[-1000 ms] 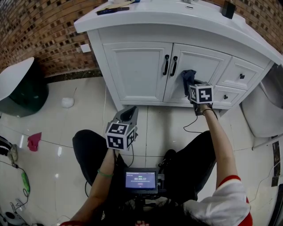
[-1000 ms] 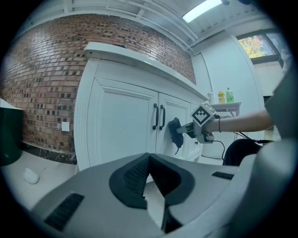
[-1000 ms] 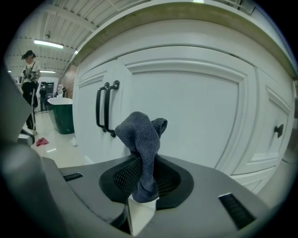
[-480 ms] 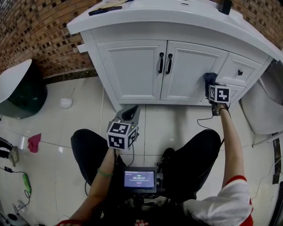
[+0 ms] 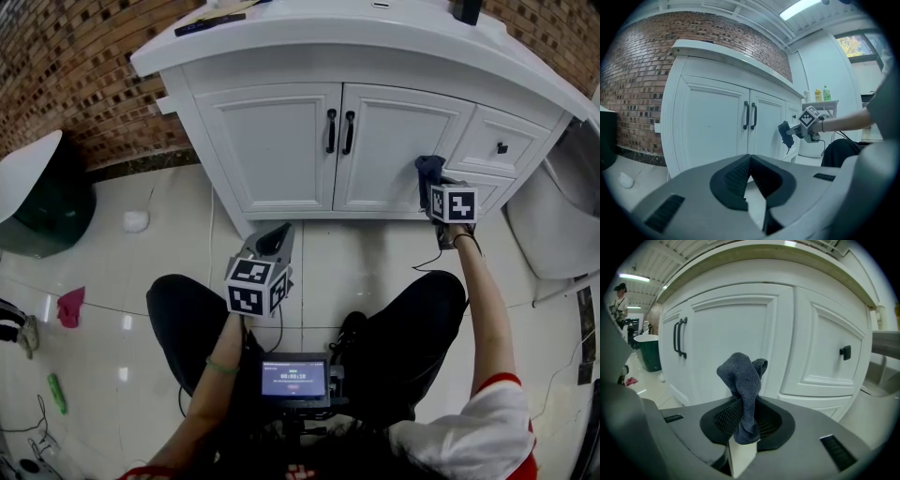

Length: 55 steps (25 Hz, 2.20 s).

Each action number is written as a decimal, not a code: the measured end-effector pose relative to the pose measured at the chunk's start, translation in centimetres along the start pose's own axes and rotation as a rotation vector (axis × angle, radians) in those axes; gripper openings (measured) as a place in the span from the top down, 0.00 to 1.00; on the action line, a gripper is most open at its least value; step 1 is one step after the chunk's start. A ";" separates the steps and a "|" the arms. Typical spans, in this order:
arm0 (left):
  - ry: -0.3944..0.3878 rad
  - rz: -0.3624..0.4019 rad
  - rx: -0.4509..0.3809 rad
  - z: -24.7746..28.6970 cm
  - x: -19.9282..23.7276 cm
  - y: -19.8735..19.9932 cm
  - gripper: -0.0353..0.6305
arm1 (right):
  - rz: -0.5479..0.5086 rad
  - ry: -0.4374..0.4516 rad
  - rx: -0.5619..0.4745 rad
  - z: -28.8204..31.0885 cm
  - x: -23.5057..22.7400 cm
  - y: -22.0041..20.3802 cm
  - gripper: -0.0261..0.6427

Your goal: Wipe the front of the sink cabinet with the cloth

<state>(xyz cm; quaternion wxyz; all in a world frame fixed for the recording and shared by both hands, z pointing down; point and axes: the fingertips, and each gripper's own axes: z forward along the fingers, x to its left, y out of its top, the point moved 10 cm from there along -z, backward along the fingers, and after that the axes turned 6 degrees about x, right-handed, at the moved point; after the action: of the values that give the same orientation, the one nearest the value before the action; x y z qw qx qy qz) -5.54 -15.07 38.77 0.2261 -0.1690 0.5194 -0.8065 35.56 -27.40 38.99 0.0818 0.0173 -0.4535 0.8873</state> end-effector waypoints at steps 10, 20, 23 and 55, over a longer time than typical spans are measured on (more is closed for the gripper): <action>0.002 -0.015 -0.008 -0.6 0.7 -0.2 0.89 | -0.172 0.212 0.015 3.5 12.8 0.7 0.85; 0.029 -0.039 -0.009 -1.4 2.6 -0.9 0.89 | -0.219 0.265 0.057 6.4 18.8 0.3 0.85; 0.033 -0.040 -0.008 -1.4 2.8 -1.0 0.89 | -0.187 0.261 0.064 6.6 18.4 0.0 0.85; -0.072 0.118 0.030 4.3 -2.7 1.7 0.89 | 0.153 -0.096 0.128 3.7 -4.9 -6.8 0.85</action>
<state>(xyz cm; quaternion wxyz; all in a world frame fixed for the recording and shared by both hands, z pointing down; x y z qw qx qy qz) -0.77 -17.49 38.81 0.2944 -0.1638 0.5079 -0.7928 41.33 -27.08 46.13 -0.0094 0.0301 -0.3993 0.9163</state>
